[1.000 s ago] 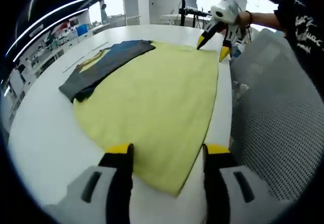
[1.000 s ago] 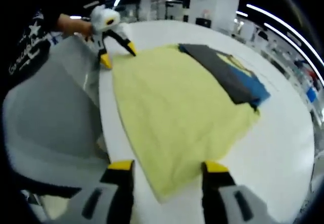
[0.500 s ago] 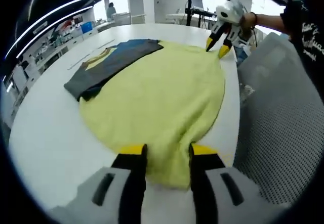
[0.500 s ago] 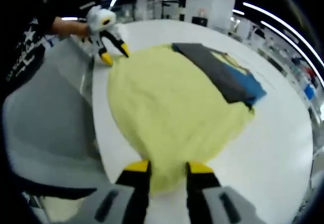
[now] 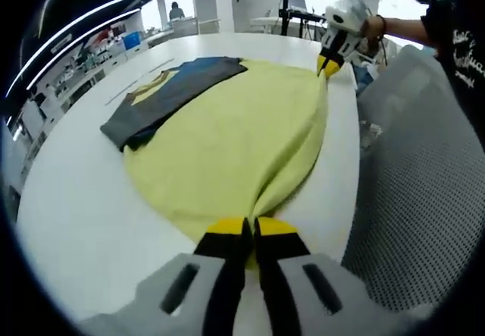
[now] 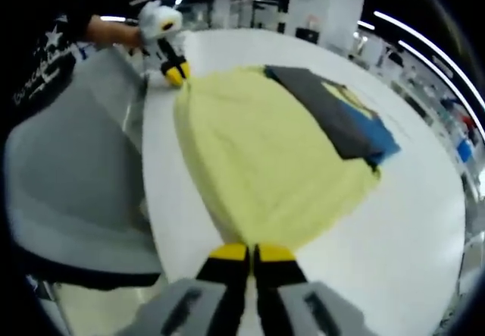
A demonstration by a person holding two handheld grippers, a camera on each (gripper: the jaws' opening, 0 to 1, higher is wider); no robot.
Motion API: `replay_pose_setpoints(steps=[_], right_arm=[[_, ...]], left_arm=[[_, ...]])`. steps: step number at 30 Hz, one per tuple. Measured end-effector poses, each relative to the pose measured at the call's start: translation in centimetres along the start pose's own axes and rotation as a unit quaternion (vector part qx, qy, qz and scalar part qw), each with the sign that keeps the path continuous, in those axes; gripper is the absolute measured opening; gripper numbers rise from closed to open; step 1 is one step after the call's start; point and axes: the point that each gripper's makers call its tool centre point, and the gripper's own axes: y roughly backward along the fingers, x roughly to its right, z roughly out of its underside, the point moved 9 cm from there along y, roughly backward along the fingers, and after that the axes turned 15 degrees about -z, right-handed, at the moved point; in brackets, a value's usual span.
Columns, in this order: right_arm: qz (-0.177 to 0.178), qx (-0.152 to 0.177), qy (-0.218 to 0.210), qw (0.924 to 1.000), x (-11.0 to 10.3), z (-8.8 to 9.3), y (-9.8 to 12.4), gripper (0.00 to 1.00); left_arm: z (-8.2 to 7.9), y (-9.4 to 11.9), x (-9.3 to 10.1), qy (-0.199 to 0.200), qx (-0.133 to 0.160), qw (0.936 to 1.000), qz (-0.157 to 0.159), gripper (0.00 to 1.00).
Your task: Fold the garment on the visible template until the final outline fits inside the template.
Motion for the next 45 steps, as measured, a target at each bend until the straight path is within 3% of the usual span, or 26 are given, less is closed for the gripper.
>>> replay_pose_setpoints(steps=[13, 20, 27, 42, 45], right_arm=[[-0.012, 0.042, -0.029, 0.9986, -1.9, 0.4, 1.0, 0.0], [-0.014, 0.049, -0.029, 0.9983, -3.3, 0.3, 1.8, 0.0], [-0.021, 0.051, -0.025, 0.9982, -4.8, 0.3, 2.4, 0.0], [-0.027, 0.044, -0.019, 0.9985, -6.4, 0.1, 4.0, 0.0], [-0.031, 0.038, -0.018, 0.9986, -6.7, 0.2, 4.3, 0.0]], left_arm=[[0.1, 2.4, 1.2, 0.015, 0.003, 0.9999, 0.004, 0.0], [0.0, 3.9, 2.1, 0.027, 0.005, 0.9996, 0.006, 0.0], [0.1, 5.1, 3.1, 0.033, 0.003, 0.9995, 0.002, 0.0], [-1.0, 7.6, 4.1, 0.025, 0.0, 0.9997, 0.005, 0.0], [-1.5, 8.3, 4.2, 0.026, -0.012, 0.9996, 0.008, 0.0]])
